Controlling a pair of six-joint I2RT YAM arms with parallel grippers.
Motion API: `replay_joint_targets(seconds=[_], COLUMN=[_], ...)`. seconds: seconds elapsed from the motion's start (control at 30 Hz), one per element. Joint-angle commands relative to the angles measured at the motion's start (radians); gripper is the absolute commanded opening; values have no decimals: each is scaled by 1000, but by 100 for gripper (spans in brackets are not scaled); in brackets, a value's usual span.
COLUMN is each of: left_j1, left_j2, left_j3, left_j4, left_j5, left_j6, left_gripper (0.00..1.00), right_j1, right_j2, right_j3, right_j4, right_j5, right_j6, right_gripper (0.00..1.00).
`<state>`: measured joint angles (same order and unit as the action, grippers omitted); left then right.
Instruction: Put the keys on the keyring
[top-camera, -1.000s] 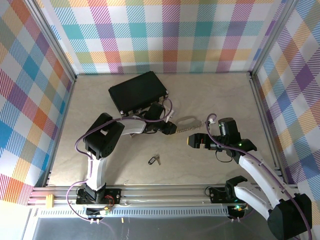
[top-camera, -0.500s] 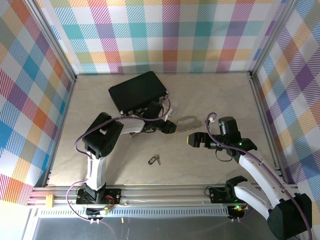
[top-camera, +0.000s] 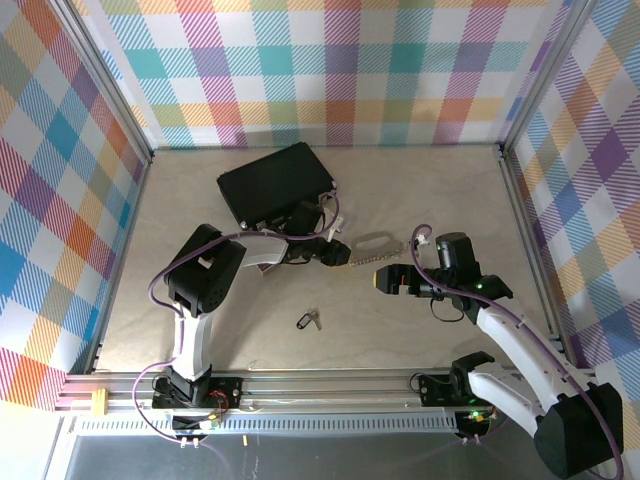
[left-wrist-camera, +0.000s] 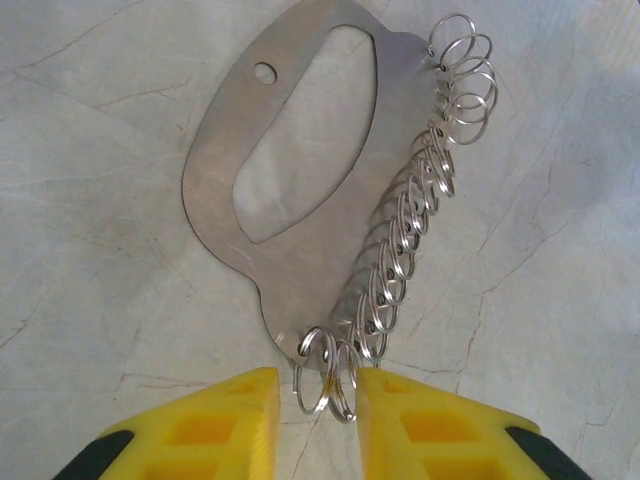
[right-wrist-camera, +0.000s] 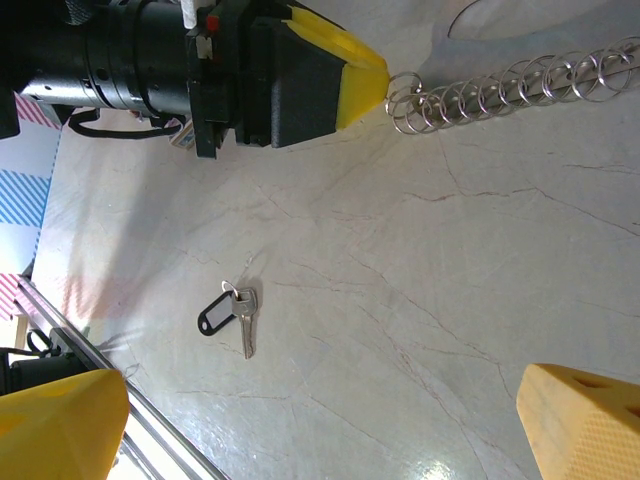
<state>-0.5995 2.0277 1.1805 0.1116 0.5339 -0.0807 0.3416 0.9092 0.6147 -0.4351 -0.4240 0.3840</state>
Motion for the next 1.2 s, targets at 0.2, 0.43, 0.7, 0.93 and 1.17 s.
replay_joint_targets(seconds=[0.2, 0.43, 0.7, 0.93, 1.17], left_j1=[6, 6, 6, 6, 7], left_j2=[18, 29, 43, 54, 67], left_j3=[8, 13, 21, 26, 30], left_j4=[13, 14, 22, 32, 52], left_j5=[24, 26, 29, 40, 57], left_j6=[34, 37, 39, 38, 30], left_gripper=[25, 24, 24, 22, 22], right_j1=[5, 4, 5, 5, 5], right_j2=[-4, -8, -11, -19, -24], right_j3=[33, 33, 34, 33, 34], right_j4=[10, 10, 10, 3, -2], right_j5=[-8, -7, -6, -1, 4], right_j6=[-15, -15, -17, -21, -25], right_gripper=[99, 99, 99, 99, 99])
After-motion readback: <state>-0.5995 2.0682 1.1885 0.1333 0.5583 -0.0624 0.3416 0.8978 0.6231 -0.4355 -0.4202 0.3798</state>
